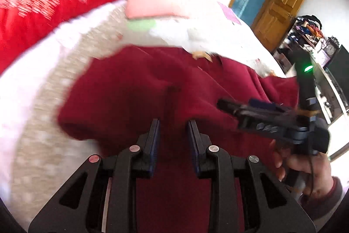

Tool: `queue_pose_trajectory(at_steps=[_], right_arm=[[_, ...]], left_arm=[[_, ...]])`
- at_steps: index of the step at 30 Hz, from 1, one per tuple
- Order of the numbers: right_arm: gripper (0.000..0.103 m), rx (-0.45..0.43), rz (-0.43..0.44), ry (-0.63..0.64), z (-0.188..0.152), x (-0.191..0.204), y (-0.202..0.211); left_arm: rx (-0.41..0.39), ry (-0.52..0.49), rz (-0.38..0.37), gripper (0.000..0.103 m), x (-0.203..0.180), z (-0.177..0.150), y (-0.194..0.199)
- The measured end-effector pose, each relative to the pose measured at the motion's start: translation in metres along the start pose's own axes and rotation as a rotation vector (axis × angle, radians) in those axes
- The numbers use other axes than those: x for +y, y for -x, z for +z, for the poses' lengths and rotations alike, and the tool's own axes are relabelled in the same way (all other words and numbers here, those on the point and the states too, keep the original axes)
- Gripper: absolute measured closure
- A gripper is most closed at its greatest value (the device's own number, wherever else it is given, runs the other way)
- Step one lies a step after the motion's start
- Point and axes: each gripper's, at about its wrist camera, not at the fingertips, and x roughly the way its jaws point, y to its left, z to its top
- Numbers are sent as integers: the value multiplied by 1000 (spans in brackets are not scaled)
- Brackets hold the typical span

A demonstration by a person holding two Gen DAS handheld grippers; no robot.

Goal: Fold small clothes

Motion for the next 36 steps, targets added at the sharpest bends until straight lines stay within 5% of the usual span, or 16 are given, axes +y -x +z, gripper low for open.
queue_pose_trajectory(at_steps=[4, 5, 8, 10, 14, 17, 24, 29, 32, 34, 36], right_arm=[[38, 1, -22, 125, -12, 21, -15], [68, -18, -8, 157, -14, 25, -14], [99, -35, -45, 185, -11, 27, -4], [99, -68, -32, 172, -4, 19, 14], [99, -196, -153, 206, 10, 2, 62], [99, -187, -162, 152, 18, -20, 68], [99, -208, -385, 132, 22, -51, 70], [99, -139, -376, 106, 19, -57, 44], [98, -121, -415, 81, 22, -66, 36], [98, -81, -426, 46, 24, -72, 34], [86, -139, -331, -5, 26, -64, 50]], left_arm=[[-85, 50, 83, 78, 31, 2, 28], [-100, 84, 86, 78, 43, 6, 33], [-112, 147, 101, 78, 63, 12, 39], [-130, 167, 105, 78, 72, 12, 45], [-136, 207, 111, 78, 80, 15, 44], [-125, 213, 109, 78, 79, 12, 41], [-87, 172, 118, 78, 64, 12, 23], [-36, 88, 130, 78, 40, 15, -5], [23, 21, 250, 78, 36, 12, -30], [63, 52, 269, 77, 49, 6, -43], [43, 113, 227, 70, 62, 1, -41]])
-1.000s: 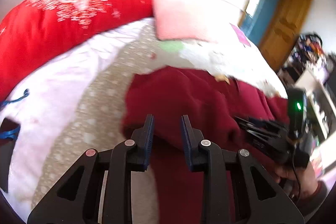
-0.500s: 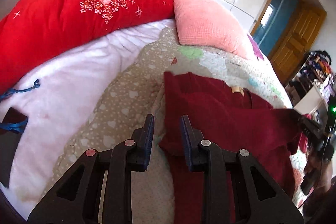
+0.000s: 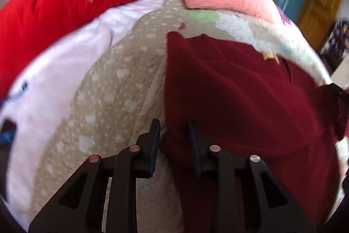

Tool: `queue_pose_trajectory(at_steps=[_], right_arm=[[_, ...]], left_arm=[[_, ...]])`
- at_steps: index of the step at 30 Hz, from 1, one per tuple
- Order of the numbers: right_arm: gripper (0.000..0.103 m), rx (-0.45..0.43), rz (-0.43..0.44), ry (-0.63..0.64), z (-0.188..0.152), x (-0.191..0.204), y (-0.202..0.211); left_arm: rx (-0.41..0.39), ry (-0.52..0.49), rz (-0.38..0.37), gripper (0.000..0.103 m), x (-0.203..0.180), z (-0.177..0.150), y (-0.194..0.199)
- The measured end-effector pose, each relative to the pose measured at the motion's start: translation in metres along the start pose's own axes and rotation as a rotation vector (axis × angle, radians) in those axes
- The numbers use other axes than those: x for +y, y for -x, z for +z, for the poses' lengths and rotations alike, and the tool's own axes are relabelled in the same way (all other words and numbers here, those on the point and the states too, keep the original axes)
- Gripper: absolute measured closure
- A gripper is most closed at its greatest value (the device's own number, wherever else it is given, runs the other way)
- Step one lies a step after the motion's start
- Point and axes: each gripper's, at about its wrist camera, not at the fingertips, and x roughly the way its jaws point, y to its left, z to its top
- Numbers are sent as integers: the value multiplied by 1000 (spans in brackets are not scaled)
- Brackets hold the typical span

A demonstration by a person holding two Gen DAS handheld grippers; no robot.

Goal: Fold small clothes

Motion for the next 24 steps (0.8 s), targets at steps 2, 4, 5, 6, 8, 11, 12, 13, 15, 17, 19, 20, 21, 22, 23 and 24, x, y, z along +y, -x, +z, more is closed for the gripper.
queue_pose_trajectory(at_steps=[2, 4, 5, 6, 8, 11, 12, 13, 15, 17, 19, 20, 21, 22, 23, 24], right_arm=[[60, -44, 113, 34, 4, 18, 13], [50, -65, 302, 107, 8, 52, 20], [50, -57, 382, 136, 9, 69, 19], [50, -40, 452, 172, 11, 91, 16], [50, -41, 508, 266, 14, 135, 9], [50, -28, 505, 409, 14, 187, -9], [50, -5, 501, 443, 14, 200, -19], [53, 16, 492, 470, 14, 210, -27], [92, 55, 488, 518, 13, 221, -42], [99, 57, 467, 566, 8, 227, -42], [100, 26, 438, 562, 10, 225, -36], [100, 7, 418, 515, 15, 221, -35], [100, -1, 405, 483, 20, 218, -39], [103, -2, 370, 451, 22, 216, -44], [103, 15, 304, 435, 23, 216, -56], [103, 40, 306, 424, 22, 213, -63]], left_arm=[[-12, 40, 7, 57, 10, -3, 2], [-18, 58, -1, 55, 15, -4, 2], [-17, 73, -17, 55, 17, -6, 1], [-18, 76, -19, 55, 17, -6, 1], [-25, 61, -13, 54, 14, -7, 2], [-29, 70, -32, 54, 17, -8, 1], [-28, 81, -43, 53, 20, -8, 1], [-27, 92, -54, 52, 22, -8, 0], [-28, 106, -73, 52, 26, -9, 1], [-34, 105, -75, 50, 25, -9, 0], [-41, 105, -72, 47, 25, -10, -1], [-43, 107, -71, 47, 24, -10, -2], [-42, 107, -69, 47, 24, -11, -2], [-43, 104, -67, 47, 23, -11, -1], [-42, 102, -65, 47, 23, -10, -1], [-42, 101, -66, 47, 23, -10, -2]])
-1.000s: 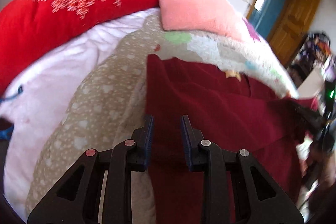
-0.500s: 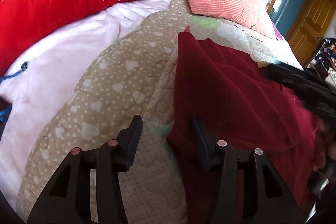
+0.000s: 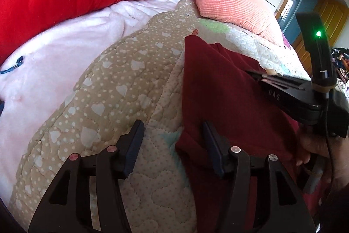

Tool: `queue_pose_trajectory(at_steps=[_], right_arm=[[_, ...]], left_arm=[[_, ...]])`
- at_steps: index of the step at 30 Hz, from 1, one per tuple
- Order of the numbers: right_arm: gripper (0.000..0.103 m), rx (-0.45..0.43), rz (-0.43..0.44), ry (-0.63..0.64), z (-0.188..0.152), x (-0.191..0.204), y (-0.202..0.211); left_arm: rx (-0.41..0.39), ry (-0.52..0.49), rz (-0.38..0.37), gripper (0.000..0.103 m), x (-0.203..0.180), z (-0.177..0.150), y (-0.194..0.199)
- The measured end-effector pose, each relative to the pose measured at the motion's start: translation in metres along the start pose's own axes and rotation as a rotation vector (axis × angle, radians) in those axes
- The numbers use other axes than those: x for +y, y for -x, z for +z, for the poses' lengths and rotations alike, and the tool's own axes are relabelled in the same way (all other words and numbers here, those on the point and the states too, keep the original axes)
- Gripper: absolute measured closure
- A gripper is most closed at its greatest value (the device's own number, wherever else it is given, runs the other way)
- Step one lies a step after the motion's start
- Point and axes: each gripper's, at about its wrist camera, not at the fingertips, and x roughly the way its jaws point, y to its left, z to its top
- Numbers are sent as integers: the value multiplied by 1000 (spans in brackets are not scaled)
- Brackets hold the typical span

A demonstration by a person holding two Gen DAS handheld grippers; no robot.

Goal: Fold small clothes

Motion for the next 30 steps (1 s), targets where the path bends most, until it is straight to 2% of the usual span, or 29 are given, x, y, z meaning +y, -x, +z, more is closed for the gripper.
queue_pose_trajectory(at_steps=[3, 6, 8, 10, 12, 13, 15, 19, 22, 24, 26, 28, 30], right_arm=[[103, -5, 82, -95, -7, -14, 12], [101, -49, 105, -135, -23, -24, 50], [98, -46, 110, -127, -40, -27, 73], [86, -29, 90, -138, -60, -31, 86], [62, -4, 79, -173, -81, -40, 89], [59, 1, 77, -188, -87, -44, 88], [58, 38, 67, -222, -102, -49, 77], [58, 24, 63, -264, -108, -57, 89], [57, -34, 64, -341, -121, -72, 106], [57, 24, 69, -362, -133, -77, 95], [57, 3, 78, -362, -135, -79, 101], [57, -3, 93, -390, -133, -85, 115], [57, -78, 94, -444, -136, -102, 142]], left_arm=[[3, -5, 4, 47, 0, 2, -1], [-12, -7, 27, 47, -3, 6, 7], [-39, -13, 27, 47, -9, 8, 16], [-50, -32, 22, 47, -19, 10, 20], [-48, -57, 15, 47, -30, 9, 19], [-40, -70, 16, 47, -36, 8, 18], [-14, -105, 10, 47, -52, 5, 12], [-16, -174, 25, 47, -73, -1, 16], [-31, -167, 14, 47, -80, -3, 18], [21, -176, -2, 47, -87, -5, 6], [57, -226, 33, 47, -96, -9, -5], [49, -279, 66, 44, -103, -11, -7], [57, -280, 69, 44, -105, -10, -6]])
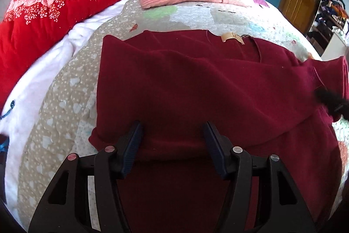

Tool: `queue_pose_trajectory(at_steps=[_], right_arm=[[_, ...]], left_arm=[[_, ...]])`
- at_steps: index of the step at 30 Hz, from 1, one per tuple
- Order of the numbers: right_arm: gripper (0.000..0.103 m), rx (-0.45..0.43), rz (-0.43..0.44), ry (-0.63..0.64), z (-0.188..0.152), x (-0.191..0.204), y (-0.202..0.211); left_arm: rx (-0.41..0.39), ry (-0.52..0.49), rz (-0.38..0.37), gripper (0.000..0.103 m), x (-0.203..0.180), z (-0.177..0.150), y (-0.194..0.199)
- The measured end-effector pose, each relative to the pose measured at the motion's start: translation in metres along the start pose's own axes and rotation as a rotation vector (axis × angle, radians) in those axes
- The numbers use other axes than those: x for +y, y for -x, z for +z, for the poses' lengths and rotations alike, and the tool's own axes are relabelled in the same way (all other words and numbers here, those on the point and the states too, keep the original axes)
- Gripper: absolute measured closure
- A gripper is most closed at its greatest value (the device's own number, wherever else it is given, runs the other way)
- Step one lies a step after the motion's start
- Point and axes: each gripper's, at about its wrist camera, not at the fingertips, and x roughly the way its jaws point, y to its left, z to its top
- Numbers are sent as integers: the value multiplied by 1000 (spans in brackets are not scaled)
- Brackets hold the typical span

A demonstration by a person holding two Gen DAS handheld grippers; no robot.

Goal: Fold small clothes

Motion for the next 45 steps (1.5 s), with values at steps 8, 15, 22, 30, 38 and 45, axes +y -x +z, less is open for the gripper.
queue_pose_trajectory(at_steps=[8, 15, 22, 30, 38, 45], right_arm=[[33, -143, -145, -229, 14, -87, 70], [33, -136, -215, -315, 34, -127, 66], [33, -114, -193, -404, 40, -152, 45], [33, -112, -188, -433, 44, -164, 32], [73, -135, -201, -293, 49, -149, 32], [88, -258, -104, -146, 52, -104, 71]], left_arm=[[-39, 65, -76, 44, -7, 11, 15], [-14, 29, -68, 44, -30, 17, 2], [6, 7, -40, 44, -40, 20, -14], [-3, 4, -33, 42, -42, 20, -18], [3, 3, -45, 41, -40, 21, -19], [3, 58, -74, 41, -17, 24, -5]])
